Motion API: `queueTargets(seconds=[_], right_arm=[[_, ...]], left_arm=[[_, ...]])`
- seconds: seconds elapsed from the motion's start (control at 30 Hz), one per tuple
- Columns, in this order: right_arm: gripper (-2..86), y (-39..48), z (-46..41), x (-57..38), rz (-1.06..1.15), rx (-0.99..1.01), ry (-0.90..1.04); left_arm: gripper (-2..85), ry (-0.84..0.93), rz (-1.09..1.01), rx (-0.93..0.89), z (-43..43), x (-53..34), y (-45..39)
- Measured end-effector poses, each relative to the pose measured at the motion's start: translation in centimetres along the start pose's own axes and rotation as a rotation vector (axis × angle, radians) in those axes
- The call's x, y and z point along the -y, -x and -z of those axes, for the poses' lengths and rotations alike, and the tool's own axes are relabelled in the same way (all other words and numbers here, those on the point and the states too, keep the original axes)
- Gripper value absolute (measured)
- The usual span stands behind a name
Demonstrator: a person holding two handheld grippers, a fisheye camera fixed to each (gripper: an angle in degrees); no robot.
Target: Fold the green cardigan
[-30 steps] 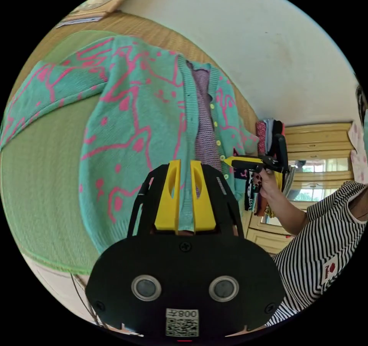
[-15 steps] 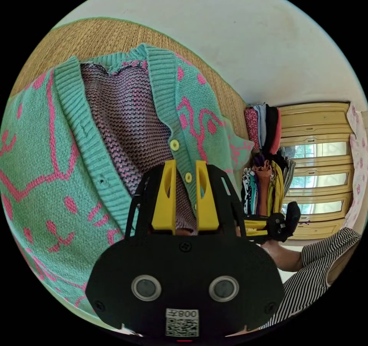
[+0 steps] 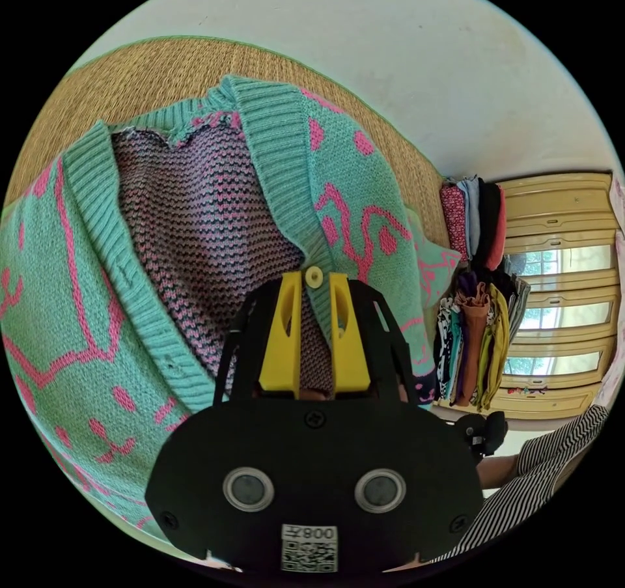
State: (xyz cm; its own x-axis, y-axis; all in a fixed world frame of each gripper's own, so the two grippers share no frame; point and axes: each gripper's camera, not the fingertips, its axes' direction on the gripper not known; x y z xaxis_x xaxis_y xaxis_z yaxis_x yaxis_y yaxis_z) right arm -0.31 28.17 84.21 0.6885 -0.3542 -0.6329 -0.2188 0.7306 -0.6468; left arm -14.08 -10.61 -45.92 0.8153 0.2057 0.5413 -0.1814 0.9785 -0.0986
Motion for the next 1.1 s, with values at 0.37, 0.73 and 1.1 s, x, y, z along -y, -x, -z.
queueTargets(seconds=[0.37,0.73,1.1], right_arm=[[5.0,0.1,0.0,-3.0,-0.006,-0.167,-0.022],[0.9,-3.1,-0.5,-4.5,0.003,-0.079,-0.066],[-0.1,-7.4,1.4,-7.7,-0.019,0.123,-0.161]], left_arm=[[6.4,-0.007,-0.031,0.086,-1.4,0.5,-2.1],[1.3,0.016,-0.04,0.059,-1.5,1.2,-2.4],[0.3,-0.068,-0.044,-0.06,1.4,-0.4,-1.9]])
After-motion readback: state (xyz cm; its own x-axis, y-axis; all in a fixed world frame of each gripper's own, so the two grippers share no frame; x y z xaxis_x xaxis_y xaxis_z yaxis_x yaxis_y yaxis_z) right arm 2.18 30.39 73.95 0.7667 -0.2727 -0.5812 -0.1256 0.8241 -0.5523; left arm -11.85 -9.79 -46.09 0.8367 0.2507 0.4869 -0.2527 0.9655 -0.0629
